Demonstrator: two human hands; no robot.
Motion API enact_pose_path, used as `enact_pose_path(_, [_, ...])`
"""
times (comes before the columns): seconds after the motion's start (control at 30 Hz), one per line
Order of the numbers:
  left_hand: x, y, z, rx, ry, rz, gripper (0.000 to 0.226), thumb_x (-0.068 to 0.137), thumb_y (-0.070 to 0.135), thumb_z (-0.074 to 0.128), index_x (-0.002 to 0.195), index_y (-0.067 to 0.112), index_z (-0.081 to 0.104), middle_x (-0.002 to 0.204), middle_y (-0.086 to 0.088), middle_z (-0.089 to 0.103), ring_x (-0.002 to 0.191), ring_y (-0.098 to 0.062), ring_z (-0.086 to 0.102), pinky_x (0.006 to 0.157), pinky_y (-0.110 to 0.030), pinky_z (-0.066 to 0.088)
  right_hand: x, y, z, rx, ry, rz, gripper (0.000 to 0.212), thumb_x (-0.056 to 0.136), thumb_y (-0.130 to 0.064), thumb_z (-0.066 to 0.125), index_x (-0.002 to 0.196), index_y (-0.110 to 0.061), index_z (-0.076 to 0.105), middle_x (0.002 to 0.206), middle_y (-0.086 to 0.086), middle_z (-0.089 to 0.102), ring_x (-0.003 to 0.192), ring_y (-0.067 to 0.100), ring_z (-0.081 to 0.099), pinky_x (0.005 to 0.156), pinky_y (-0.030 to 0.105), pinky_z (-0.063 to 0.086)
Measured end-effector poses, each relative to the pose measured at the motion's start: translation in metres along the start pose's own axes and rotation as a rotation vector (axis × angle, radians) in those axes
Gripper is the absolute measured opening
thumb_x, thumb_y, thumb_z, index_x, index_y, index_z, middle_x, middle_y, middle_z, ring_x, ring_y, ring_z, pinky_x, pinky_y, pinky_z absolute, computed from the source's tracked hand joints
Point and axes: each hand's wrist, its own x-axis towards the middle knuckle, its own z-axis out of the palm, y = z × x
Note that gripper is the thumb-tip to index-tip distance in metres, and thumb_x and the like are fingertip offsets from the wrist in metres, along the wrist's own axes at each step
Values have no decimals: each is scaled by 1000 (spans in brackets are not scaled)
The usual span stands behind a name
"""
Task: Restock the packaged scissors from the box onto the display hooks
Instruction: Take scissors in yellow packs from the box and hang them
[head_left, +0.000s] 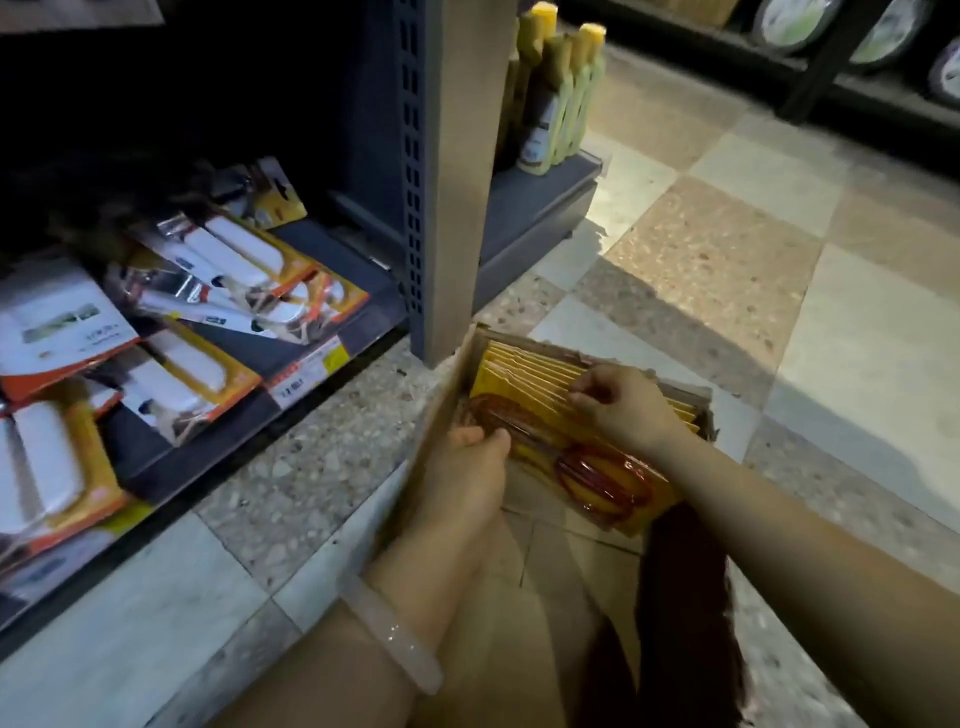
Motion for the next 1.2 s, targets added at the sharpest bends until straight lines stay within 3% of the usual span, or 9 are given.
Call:
enact_pose_path(0.13, [11,-13,13,12,27,-64,40,91,28,54,128,15,52,129,-5,56,119,-23,52,107,-42,39,-1,14,16,-173,1,-56,22,86,-31,64,96,-12,67,96,4,65,91,23,60,80,34,49])
enact_pose_path(0.23, [11,-20,15,14,57,-127,6,92,24,54,96,21,57,109,-2,59,111,-21,54,103,-39,41,-2,19,27,-298,76,-122,30,81,-38,67,100,-14,67,103,6,60,97,24,55,81,35,47])
enact_pose_path(0.37, [13,-29,14,18,68,-176,20,93,21,55,75,26,47,82,5,52,98,-18,52,96,-34,42,-7,24,39,-423,146,-205,28,90,-29,58,107,-10,67,106,9,53,100,25,46,80,29,38])
enact_pose_path(0.47, [8,-34,8,16,42,-207,12,92,21,56,82,23,50,93,-1,56,100,-19,53,97,-34,43,-11,27,41,-401,185,-222,24,91,-25,57,101,-7,69,105,9,53,100,26,44,85,30,37])
enact_pose_path(0.63, [6,-37,-2,-7,39,-168,8,90,25,59,91,17,57,106,-5,60,105,-20,56,94,-32,42,-18,12,-2,26,135,-76,21,90,-22,59,71,-14,62,95,3,51,97,24,49,84,32,37])
enact_pose_path(0.83, [1,-22,2,-151,-50,23,60,59,49,72,110,19,65,105,-1,72,97,-20,68,94,-44,51,-36,-6,-6,960,-66,217,26,91,-14,54,66,-11,61,59,6,68,52,15,63,54,29,54])
enact_pose_path(1.0, [-3,-10,-14,-263,68,117,6,86,16,64,86,17,70,97,-10,74,93,-29,69,90,-49,52,-38,-28,27,1177,-153,286,22,92,-14,52,75,-8,64,65,10,70,57,20,66,58,30,57])
enact_pose_path(1.13, [-2,1,-37,-307,52,89,11,90,13,59,97,16,67,96,-10,74,88,-28,70,86,-48,54,-31,-31,36,1007,-117,205,28,92,-32,55,82,-11,71,83,17,68,72,25,63,74,38,54])
enact_pose_path(1.2, [-4,6,-48,-307,39,115,13,91,13,57,99,17,66,96,-8,74,88,-25,70,85,-45,55,-25,-19,34,538,65,48,28,94,-30,52,86,-9,68,82,13,62,75,23,56,70,34,44])
